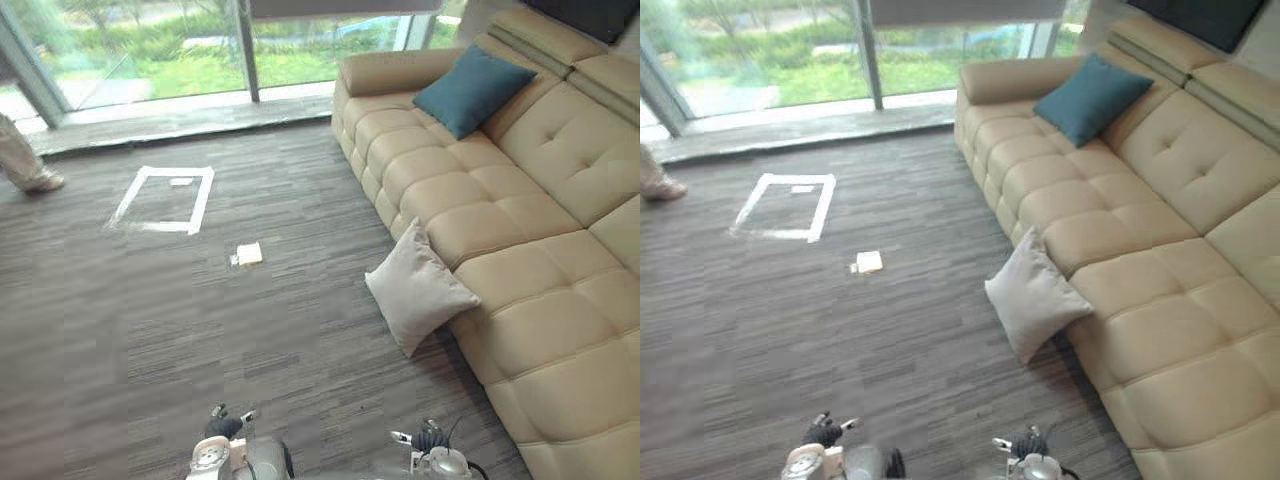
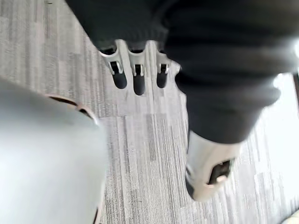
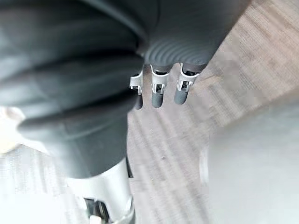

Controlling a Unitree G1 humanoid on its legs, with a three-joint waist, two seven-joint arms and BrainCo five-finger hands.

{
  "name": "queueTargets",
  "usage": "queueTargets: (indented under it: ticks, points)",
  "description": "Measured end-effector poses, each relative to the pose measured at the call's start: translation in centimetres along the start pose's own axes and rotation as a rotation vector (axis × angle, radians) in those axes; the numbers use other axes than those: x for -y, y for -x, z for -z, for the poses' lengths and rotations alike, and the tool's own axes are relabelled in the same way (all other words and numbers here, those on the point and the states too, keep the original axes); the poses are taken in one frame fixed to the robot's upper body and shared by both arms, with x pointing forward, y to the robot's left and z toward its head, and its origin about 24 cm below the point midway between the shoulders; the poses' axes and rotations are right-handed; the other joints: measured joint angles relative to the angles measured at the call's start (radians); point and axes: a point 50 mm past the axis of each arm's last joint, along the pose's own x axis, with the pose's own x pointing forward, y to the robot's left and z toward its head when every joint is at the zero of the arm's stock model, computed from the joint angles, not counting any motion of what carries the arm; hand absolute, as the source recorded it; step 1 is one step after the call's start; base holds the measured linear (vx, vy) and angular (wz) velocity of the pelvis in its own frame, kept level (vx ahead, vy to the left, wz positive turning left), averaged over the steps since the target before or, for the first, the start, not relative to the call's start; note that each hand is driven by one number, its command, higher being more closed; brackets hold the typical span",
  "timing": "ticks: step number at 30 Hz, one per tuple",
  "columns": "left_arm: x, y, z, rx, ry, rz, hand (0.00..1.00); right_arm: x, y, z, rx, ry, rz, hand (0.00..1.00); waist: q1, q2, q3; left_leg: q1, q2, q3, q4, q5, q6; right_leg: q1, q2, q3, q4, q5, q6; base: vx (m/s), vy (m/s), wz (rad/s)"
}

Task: Pick up cushions and gather them together orderly.

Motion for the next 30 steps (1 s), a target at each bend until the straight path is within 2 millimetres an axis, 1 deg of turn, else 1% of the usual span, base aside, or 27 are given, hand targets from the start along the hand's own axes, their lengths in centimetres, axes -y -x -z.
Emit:
queueTargets:
  ticks: [2, 4, 5, 6, 7, 8, 9, 10, 11, 12, 13, 14, 15, 16, 17, 18, 19, 20, 21, 22, 24, 25, 26, 27, 28, 29, 30]
  points:
    - [0.2, 0.1, 0.4, -0.013, -0.027, 0.010, 0.00, -0.1, 0.0, -0.6, 0.027, 0.012, -0.005, 0.00, -0.009, 0.007, 0.000, 0.074, 0.004, 0.027, -0.055, 0.000, 0.000, -0.055, -0.009, -0.088, 0.037, -0.027, -0.031, 0.31, 0.092, -0.36]
    - [0.6, 0.1, 0.6, -0.021, -0.059, 0.030, 0.00, -0.1, -0.2, -1.4, 0.056, 0.028, -0.011, 0.00, -0.028, 0.011, 0.001, 0.189, 0.012, 0.089, -0.163, 0.002, -0.004, -0.150, -0.028, -0.285, -0.067, -0.077, -0.077, 0.44, 0.098, -0.39]
    - [0.6, 0.1, 0.7, -0.025, -0.062, 0.032, 0.00, -0.2, -0.2, -1.5, 0.060, 0.029, -0.011, 0.00, -0.029, 0.013, 0.002, 0.202, 0.013, 0.100, -0.174, 0.003, -0.004, -0.162, -0.029, -0.320, -0.101, -0.079, -0.083, 0.47, 0.050, -0.42]
    - [0.7, 0.1, 0.9, -0.033, -0.070, 0.035, 0.00, -0.2, -0.3, -1.8, 0.068, 0.034, -0.012, 0.00, -0.034, 0.016, 0.002, 0.225, 0.017, 0.123, -0.195, 0.005, -0.008, -0.188, -0.022, -0.420, -0.231, -0.068, -0.109, 0.43, -0.005, -0.46]
    - [0.5, 0.1, 1.1, -0.044, -0.081, 0.033, 0.00, -0.3, -0.3, -1.9, 0.067, 0.036, -0.015, 0.00, -0.034, 0.014, 0.001, 0.256, 0.009, 0.142, -0.212, 0.008, -0.015, -0.196, 0.014, -0.508, -0.426, 0.008, -0.155, 0.46, -0.019, -0.50]
    - [0.4, 0.1, 1.1, -0.045, -0.085, 0.032, 0.00, -0.3, -0.3, -1.9, 0.064, 0.039, -0.018, 0.00, -0.033, 0.009, 0.001, 0.267, 0.002, 0.144, -0.213, 0.008, -0.016, -0.192, 0.030, -0.516, -0.496, 0.055, -0.173, 0.52, -0.065, -0.61]
    - [-0.1, 0.1, 1.3, -0.052, -0.092, 0.021, 0.00, -0.3, -0.3, -1.6, 0.058, 0.033, -0.020, 0.00, -0.036, -0.012, 0.001, 0.289, -0.031, 0.139, -0.203, 0.000, -0.034, -0.174, 0.061, -0.515, -0.641, 0.179, -0.333, 0.53, -0.056, -0.89]
    - [1.0, 0.1, 1.2, -0.057, -0.090, 0.047, 0.00, 0.8, -0.6, -2.6, 0.085, 0.053, 0.001, 0.00, -0.030, 0.063, 0.010, 0.297, 0.011, 0.123, -0.152, -0.009, -0.065, -0.166, 0.102, -0.503, -0.613, 0.169, -0.325, 0.50, -0.053, -0.85]
    - [1.4, 0.2, 1.2, -0.054, -0.101, 0.061, 0.00, 0.8, -0.6, -2.6, 0.088, 0.052, 0.002, 0.00, -0.035, 0.067, 0.007, 0.285, 0.014, 0.111, -0.127, 0.003, -0.080, -0.165, 0.103, -0.486, -0.609, 0.140, -0.308, 0.53, -0.081, -0.78]
    - [2.6, 0.3, 1.1, -0.048, -0.114, 0.094, 0.00, 1.5, -0.6, -3.0, 0.100, 0.029, 0.022, 0.00, -0.050, 0.093, 0.011, 0.272, 0.023, 0.080, -0.029, 0.025, -0.111, -0.155, 0.106, -0.473, -0.575, 0.093, -0.297, 0.46, -0.099, -0.33]
    - [3.1, 0.4, 1.0, -0.045, -0.114, 0.105, 0.00, 1.6, -0.6, -3.0, 0.100, 0.021, 0.027, 0.00, -0.060, 0.104, 0.014, 0.224, 0.064, 0.049, 0.146, 0.054, -0.141, -0.121, 0.123, -0.466, -0.568, 0.057, -0.287, 0.43, -0.098, -0.31]
    - [3.2, 0.3, 0.8, -0.038, -0.114, 0.109, 0.00, 1.6, -0.6, -3.0, 0.101, 0.025, 0.026, 0.00, -0.061, 0.106, 0.015, 0.202, 0.082, 0.036, 0.221, 0.078, -0.148, -0.106, 0.129, -0.461, -0.570, 0.047, -0.285, 0.29, -0.035, -0.29]
    - [3.4, 0.3, 0.3, -0.017, -0.108, 0.119, 0.00, 1.2, -0.5, -2.7, 0.088, 0.037, 0.016, 0.00, -0.054, 0.104, 0.022, 0.126, 0.139, 0.004, 0.434, 0.099, -0.170, -0.051, 0.154, -0.440, -0.590, 0.025, -0.279, 0.21, -0.024, -0.33]
    - [3.5, 0.3, 0.1, -0.007, -0.104, 0.122, 0.00, 1.2, -0.4, -2.5, 0.083, 0.038, 0.016, 0.00, -0.052, 0.102, 0.022, 0.091, 0.164, 0.004, 0.505, 0.075, -0.170, -0.029, 0.166, -0.428, -0.598, 0.014, -0.277, 0.25, -0.032, -0.62]
    - [3.6, 0.4, -0.5, 0.020, -0.090, 0.124, 0.00, 1.1, -0.3, -2.1, 0.074, 0.042, 0.015, 0.00, -0.042, 0.093, 0.024, 0.021, 0.191, 0.021, 0.562, 0.027, -0.148, 0.016, 0.179, -0.395, -0.616, -0.003, -0.267, 0.20, -0.024, -0.58]
    - [3.7, 0.4, -0.6, 0.025, -0.081, 0.122, 0.00, 1.1, -0.3, -2.0, 0.069, 0.042, 0.015, 0.00, -0.040, 0.091, 0.024, 0.010, 0.192, 0.027, 0.549, 0.017, -0.136, 0.026, 0.179, -0.385, -0.622, -0.011, -0.253, 0.23, -0.016, -0.74]
    - [3.7, 0.4, -0.8, 0.034, -0.057, 0.118, 0.00, 1.2, -0.3, -1.8, 0.063, 0.041, 0.017, 0.00, -0.039, 0.087, 0.026, -0.039, 0.188, 0.029, 0.495, -0.007, -0.116, 0.043, 0.189, -0.344, -0.643, -0.014, -0.239, 0.21, 0.009, -0.86]
    - [3.7, 0.4, -1.1, 0.048, -0.045, 0.114, 0.00, 1.1, -0.3, -1.8, 0.062, 0.044, 0.017, 0.00, -0.029, 0.084, 0.026, -0.086, 0.177, 0.018, 0.411, -0.023, -0.095, 0.061, 0.193, -0.301, -0.659, -0.017, -0.220, 0.26, 0.044, -0.96]
    - [3.7, 0.4, -1.2, 0.054, -0.039, 0.114, 0.00, 1.1, -0.3, -1.8, 0.062, 0.044, 0.016, 0.00, -0.024, 0.082, 0.025, -0.094, 0.174, 0.019, 0.360, -0.024, -0.092, 0.066, 0.194, -0.280, -0.665, -0.017, -0.217, 0.23, 0.065, -1.18]
    - [3.6, 0.3, -1.3, 0.060, -0.034, 0.110, 0.00, 1.1, -0.3, -1.7, 0.060, 0.046, 0.016, 0.00, -0.020, 0.078, 0.025, -0.112, 0.157, -0.002, 0.249, -0.024, -0.092, 0.080, 0.196, -0.224, -0.670, -0.022, -0.204, 0.27, 0.119, -1.05]
    - [3.5, 0.3, -1.3, 0.060, -0.018, 0.102, 0.00, 1.1, -0.2, -1.6, 0.058, 0.048, 0.017, 0.00, -0.017, 0.076, 0.024, -0.120, 0.110, -0.104, 0.100, -0.019, -0.098, 0.095, 0.196, -0.148, -0.668, -0.033, -0.182, 0.30, 0.197, -1.32]
    - [3.5, 0.3, -1.3, 0.059, -0.013, 0.099, 0.00, 1.1, -0.2, -1.4, 0.053, 0.048, 0.019, 0.00, -0.012, 0.074, 0.021, -0.116, 0.083, -0.178, 0.012, -0.004, -0.099, 0.097, 0.195, -0.098, -0.657, -0.044, -0.162, 0.31, 0.261, -1.38]
    - [3.5, 0.3, -1.2, 0.057, -0.009, 0.099, 0.00, 1.1, -0.1, -1.3, 0.052, 0.049, 0.020, 0.00, -0.012, 0.075, 0.018, -0.114, 0.071, -0.210, -0.029, 0.019, -0.089, 0.094, 0.197, -0.070, -0.644, -0.054, -0.146, 0.38, 0.345, -1.32]
    - [3.7, 0.4, -1.1, 0.051, -0.001, 0.102, 0.00, 1.2, -0.1, -1.2, 0.050, 0.051, 0.021, 0.00, -0.012, 0.080, 0.013, -0.109, 0.070, -0.221, -0.059, 0.092, -0.083, 0.086, 0.204, -0.034, -0.614, -0.068, -0.126, 0.25, 0.250, -1.10]
    - [3.5, 0.3, -1.0, 0.046, 0.000, 0.098, 0.00, 1.1, -0.1, -0.9, 0.039, 0.050, 0.020, 0.00, -0.008, 0.073, 0.001, -0.094, 0.066, -0.198, -0.047, 0.113, -0.106, 0.079, 0.197, 0.001, -0.588, -0.085, -0.105, 0.31, 0.329, -1.06]
    - [3.0, 0.2, -0.8, 0.033, -0.009, 0.088, 0.00, 0.5, 0.2, -0.1, 0.025, 0.037, 0.006, 0.00, -0.013, 0.037, -0.028, -0.077, 0.044, -0.153, -0.056, 0.094, -0.086, 0.075, 0.165, 0.017, -0.578, -0.096, -0.080, 0.36, 0.387, -0.95]
    - [2.9, 0.2, -0.8, 0.030, -0.015, 0.086, 0.00, 0.0, 0.4, 0.3, 0.019, 0.025, -0.002, 0.00, -0.013, 0.018, -0.035, -0.056, 0.028, -0.110, -0.061, 0.079, -0.072, 0.072, 0.141, 0.032, -0.568, -0.097, -0.071, 0.34, 0.370, -0.71]
